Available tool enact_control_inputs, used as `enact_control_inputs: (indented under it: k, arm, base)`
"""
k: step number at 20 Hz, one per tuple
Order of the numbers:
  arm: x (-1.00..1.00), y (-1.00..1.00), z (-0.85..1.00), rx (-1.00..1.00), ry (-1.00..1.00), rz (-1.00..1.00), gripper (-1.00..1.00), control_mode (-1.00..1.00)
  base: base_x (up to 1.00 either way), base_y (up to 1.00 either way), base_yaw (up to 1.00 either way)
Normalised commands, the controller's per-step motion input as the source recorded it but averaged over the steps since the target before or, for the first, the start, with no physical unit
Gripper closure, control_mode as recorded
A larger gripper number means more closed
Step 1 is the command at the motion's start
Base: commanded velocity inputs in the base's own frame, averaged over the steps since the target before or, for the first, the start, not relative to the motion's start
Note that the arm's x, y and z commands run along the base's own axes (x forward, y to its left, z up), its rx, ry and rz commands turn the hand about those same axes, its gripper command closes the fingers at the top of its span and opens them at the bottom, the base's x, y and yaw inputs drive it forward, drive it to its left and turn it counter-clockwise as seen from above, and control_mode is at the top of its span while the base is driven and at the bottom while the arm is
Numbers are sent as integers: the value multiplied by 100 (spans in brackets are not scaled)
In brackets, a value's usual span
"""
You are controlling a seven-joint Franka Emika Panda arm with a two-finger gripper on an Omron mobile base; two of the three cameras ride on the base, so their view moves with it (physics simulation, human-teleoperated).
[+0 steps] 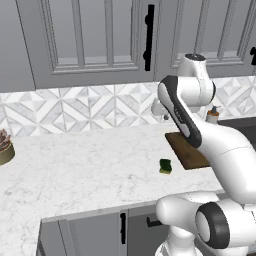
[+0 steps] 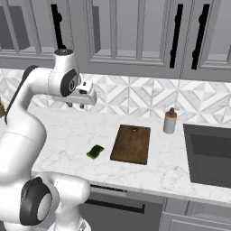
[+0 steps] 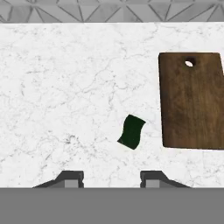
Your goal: Pick up the sponge from the counter and clean the cutting board by briefly scrubbing or pressing down on the cutting board. Once finished, release the sponge.
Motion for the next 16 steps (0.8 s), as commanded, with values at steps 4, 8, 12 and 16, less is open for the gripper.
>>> enact_control_inputs:
  k: [4, 8, 12, 16]
  arm:
    - [0, -2, -28, 0, 0, -3, -100, -100]
    - [0, -12, -57, 0, 0, -10, -100, -100]
    - [4, -23, -61, 0, 2, -4, -100, -100]
    - [17, -24, -70, 2, 5, 0, -100, -100]
  base:
    - [0, 0, 0]
    - [0, 0, 0]
    - [0, 0, 0]
    - [0, 0, 0]
